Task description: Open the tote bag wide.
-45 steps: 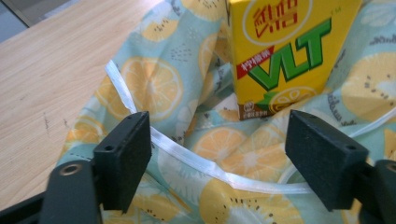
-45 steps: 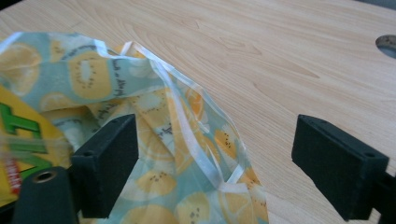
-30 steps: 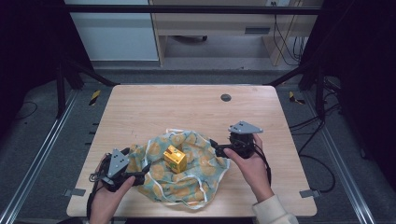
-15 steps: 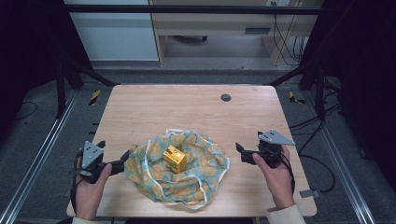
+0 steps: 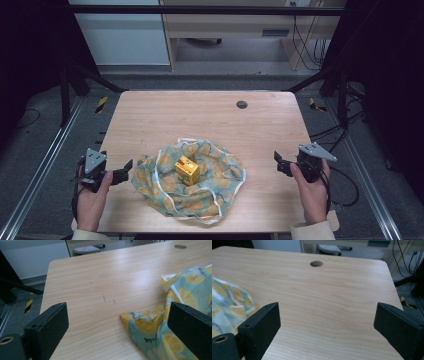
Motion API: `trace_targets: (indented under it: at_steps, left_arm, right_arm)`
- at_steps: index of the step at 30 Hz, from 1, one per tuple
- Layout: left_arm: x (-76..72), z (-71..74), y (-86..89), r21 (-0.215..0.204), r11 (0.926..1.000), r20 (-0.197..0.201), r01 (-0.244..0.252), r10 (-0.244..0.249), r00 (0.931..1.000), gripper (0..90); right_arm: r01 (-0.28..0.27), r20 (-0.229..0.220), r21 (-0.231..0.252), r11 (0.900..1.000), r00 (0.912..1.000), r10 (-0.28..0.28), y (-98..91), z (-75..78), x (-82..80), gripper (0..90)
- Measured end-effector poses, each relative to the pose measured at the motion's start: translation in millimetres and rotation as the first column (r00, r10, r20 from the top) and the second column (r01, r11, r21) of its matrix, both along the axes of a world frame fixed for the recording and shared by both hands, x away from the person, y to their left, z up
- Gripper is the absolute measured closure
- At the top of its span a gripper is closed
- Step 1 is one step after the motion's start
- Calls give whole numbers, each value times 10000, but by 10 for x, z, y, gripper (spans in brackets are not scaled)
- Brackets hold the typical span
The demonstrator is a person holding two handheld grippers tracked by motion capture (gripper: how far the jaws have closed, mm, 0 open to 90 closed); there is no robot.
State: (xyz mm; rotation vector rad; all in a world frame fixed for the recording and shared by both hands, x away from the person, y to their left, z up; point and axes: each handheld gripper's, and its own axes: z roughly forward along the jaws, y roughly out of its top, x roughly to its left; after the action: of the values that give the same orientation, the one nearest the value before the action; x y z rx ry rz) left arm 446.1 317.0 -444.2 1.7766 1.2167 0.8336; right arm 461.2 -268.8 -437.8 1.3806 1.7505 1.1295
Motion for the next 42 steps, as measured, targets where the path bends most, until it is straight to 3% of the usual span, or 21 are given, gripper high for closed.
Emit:
trace_targets:
  at_steps: [5,14,19,25,29,32,35,38,42]
  left_arm:
    - [96,-57,61,17,9999,-356,-152,152,9993,34]
    - [252,-140,227,102,9981,-871,-600,607,9944,43]
    - [330,-206,292,197,9976,-1374,-669,690,9881,45]
    - [366,-225,280,387,9978,-1451,-547,598,9876,46]
    - [394,-254,222,768,9966,-1608,-291,411,9861,46]
    - [394,-264,160,951,9954,-1744,-78,244,9844,46]
    - [367,-241,81,1356,9907,-1715,104,132,9851,46]
    - [342,-214,0,1420,9895,-1599,281,-51,9871,46]
    - [318,-221,-67,1712,9845,-1731,387,-86,9849,46]
  right_arm:
    - [519,-346,-14,9987,9981,-519,-163,-85,31,74]
    - [924,-825,315,9952,9926,-896,-310,-179,68,76]
    - [911,-1071,270,9955,9904,-877,-334,-238,101,76]
    - [825,-1229,168,9964,9892,-799,-319,-285,134,75]
    - [715,-1411,141,9973,9876,-688,-299,-327,151,77]
    - [394,-1661,34,9992,9854,-383,-245,-345,154,88]
    - [-246,-1772,-518,9984,9841,151,-96,-336,123,94]
    - [-1073,-1988,-932,9898,9762,871,92,-346,112,89]
    - [-1567,-2229,-1106,9814,9662,1291,244,-370,126,89]
